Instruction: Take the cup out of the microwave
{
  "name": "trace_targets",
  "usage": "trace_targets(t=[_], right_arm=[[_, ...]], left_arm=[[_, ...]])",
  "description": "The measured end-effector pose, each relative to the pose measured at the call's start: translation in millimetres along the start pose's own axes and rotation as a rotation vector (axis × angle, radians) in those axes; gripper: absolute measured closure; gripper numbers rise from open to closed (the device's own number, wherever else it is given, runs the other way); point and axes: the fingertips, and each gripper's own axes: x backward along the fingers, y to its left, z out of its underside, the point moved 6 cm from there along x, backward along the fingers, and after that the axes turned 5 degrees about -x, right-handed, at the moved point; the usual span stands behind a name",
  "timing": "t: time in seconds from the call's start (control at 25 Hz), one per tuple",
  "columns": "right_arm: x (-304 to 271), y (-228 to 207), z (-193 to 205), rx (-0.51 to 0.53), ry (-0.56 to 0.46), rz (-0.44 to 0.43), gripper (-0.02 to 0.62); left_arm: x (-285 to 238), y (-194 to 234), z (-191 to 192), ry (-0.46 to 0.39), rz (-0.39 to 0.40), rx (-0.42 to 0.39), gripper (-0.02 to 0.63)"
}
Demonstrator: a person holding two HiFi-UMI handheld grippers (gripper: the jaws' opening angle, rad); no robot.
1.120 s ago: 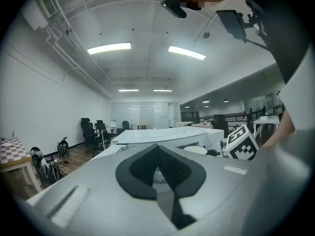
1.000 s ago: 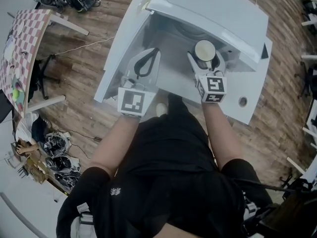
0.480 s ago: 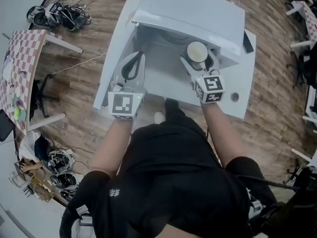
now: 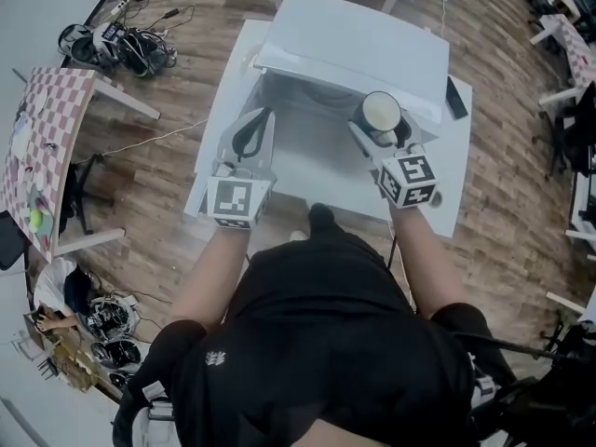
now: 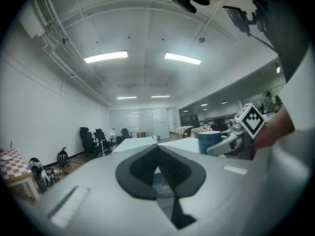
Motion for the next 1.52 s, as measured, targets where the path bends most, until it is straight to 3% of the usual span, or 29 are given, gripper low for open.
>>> trace_targets(t=[0.64, 1.04, 1.52], right_arm=[[32.7, -16.7, -58.5, 0.01, 0.003, -0.063, 0.209], [37.4, -35.6, -89.4, 0.002, -0.04, -0.041, 0.209], [24.9, -32.7, -96.7, 0.04, -0.04, -0.025, 0.209]], left_arm=[[-1.2, 18.7, -42.5, -0.032, -0.023, -0.037, 0.603], [-9.9, 35.1, -63.9, -0.066, -0.017, -0.023, 0.603], [-17.2, 49.9, -65.4, -0.064, -0.03, -0.027, 0.603]])
